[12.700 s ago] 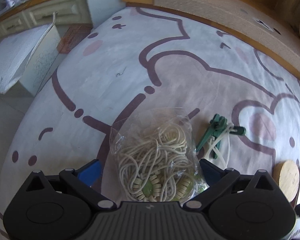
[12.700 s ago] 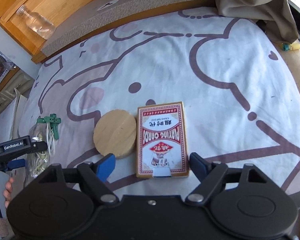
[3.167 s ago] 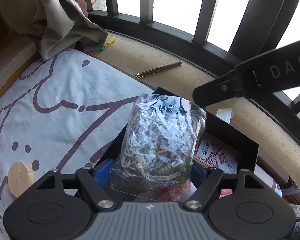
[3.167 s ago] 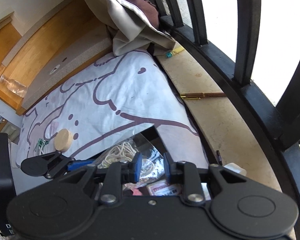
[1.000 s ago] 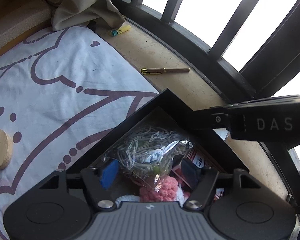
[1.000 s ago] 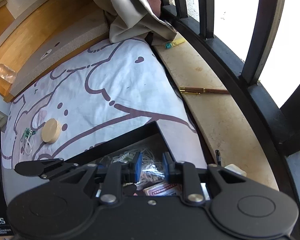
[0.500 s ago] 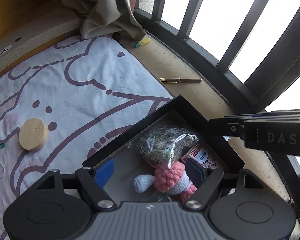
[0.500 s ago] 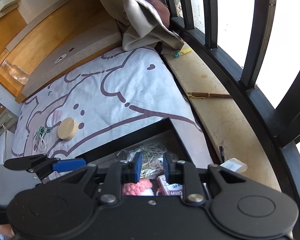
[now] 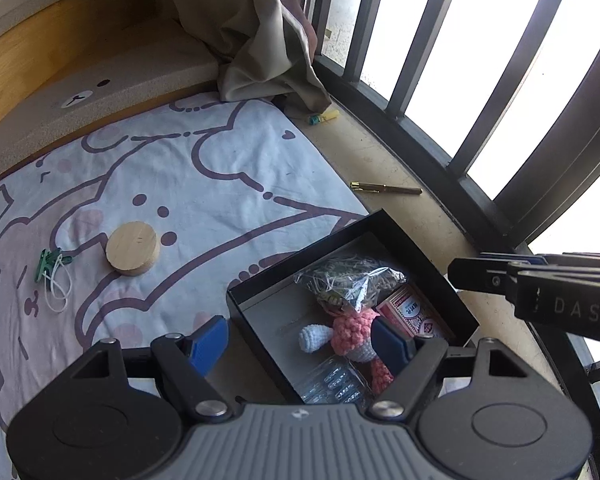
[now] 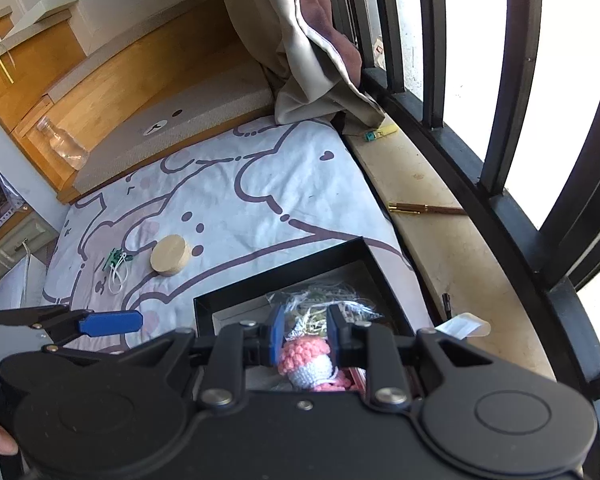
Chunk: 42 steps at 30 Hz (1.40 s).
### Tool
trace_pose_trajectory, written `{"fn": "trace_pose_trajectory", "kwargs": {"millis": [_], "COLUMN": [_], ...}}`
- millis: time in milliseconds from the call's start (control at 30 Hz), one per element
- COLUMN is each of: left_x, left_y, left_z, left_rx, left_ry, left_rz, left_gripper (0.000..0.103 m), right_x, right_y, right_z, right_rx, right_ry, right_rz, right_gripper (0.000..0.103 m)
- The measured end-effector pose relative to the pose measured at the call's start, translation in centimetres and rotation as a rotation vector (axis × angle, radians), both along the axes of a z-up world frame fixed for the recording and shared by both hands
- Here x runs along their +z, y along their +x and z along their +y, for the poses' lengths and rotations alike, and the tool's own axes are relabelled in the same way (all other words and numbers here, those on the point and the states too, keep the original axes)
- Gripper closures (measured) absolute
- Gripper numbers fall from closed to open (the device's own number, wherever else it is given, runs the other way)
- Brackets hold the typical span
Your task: Organize objects
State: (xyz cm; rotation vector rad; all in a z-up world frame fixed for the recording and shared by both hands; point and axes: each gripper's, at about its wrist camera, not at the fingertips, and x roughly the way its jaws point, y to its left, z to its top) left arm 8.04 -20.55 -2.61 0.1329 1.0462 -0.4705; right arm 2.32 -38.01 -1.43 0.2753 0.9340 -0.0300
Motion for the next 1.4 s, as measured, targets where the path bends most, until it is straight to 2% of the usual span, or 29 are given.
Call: {"fn": "trace_pose_trajectory", "kwargs": {"millis": [367, 567, 833, 967, 1133, 1300, 1400], "left_x": [3.1, 3.9, 3.5, 3.1, 2.5, 1.9, 1.6], "left_y": [-2.0, -2.4, -2.9, -3.1, -3.3, -3.4, -3.4], "left_z": [3.1, 4.6, 5.6, 6.0, 6.3, 6.2, 6.2], "left_rx": [0.072, 0.115, 0.139, 0.156, 0.182, 0.181, 0.183], "left_ry": [-0.036, -0.046, -0.023, 0.001, 0.034, 0.079, 0.094], "left_rz": [-0.065, -0.089, -0.085, -0.078, -0.079, -0.088, -0.088], "left_gripper": [0.024, 0.024, 0.017, 0.015, 0.006, 0.000, 0.000], "right_x": [2.4, 3.1, 2.6, 1.7, 0.8, 0.4, 0.3], "right_y": [-2.7, -3.8, -4.5, -4.6, -4.6, -4.6, -4.5], "right_z": [1.2, 1.9, 2.1, 2.1, 1.7, 1.4, 1.3], "right_rx": [-0.011, -0.015, -0.001, 0.005, -0.009, -0.026, -0.032], "right_ry": [-0.070, -0.126, -0.163, -0.182, -0.188, -0.198, -0.203], "right_rz": [-0.057, -0.075, -0.049, -0.005, 0.020, 0.027, 0.026], "right_gripper": [0.077, 0.070, 0.041, 0.034, 0.016, 0.006, 0.004]}}
